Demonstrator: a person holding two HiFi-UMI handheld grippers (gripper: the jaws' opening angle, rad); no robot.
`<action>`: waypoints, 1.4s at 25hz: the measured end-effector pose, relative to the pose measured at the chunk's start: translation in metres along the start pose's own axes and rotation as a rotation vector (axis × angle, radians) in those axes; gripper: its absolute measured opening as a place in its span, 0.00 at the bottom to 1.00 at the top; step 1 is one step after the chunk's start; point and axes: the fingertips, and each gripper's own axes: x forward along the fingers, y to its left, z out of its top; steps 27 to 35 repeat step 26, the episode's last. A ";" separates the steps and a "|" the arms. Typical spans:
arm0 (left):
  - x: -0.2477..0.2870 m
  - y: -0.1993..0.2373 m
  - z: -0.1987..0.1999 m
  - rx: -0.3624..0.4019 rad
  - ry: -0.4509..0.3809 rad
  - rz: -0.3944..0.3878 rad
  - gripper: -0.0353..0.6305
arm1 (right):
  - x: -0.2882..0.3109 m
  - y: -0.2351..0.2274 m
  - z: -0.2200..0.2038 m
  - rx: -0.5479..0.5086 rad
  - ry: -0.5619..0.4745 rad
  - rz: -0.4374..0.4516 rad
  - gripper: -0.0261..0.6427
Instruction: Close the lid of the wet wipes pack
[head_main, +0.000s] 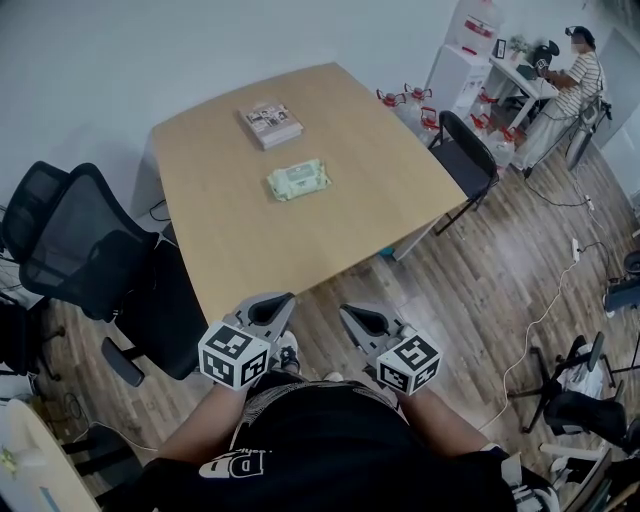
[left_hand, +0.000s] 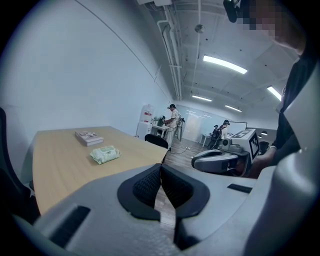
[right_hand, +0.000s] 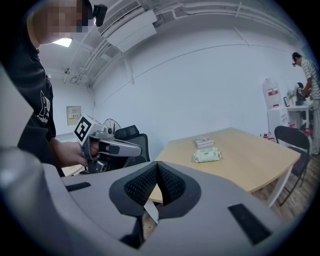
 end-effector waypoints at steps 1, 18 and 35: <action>0.000 0.001 0.000 -0.001 -0.001 0.002 0.08 | 0.001 0.000 0.000 0.000 0.001 0.001 0.05; 0.006 0.008 0.003 -0.006 -0.006 0.000 0.08 | 0.008 -0.006 -0.001 -0.001 0.011 0.002 0.05; 0.008 0.012 0.004 -0.004 -0.004 0.002 0.08 | 0.012 -0.007 0.001 0.000 0.010 0.006 0.05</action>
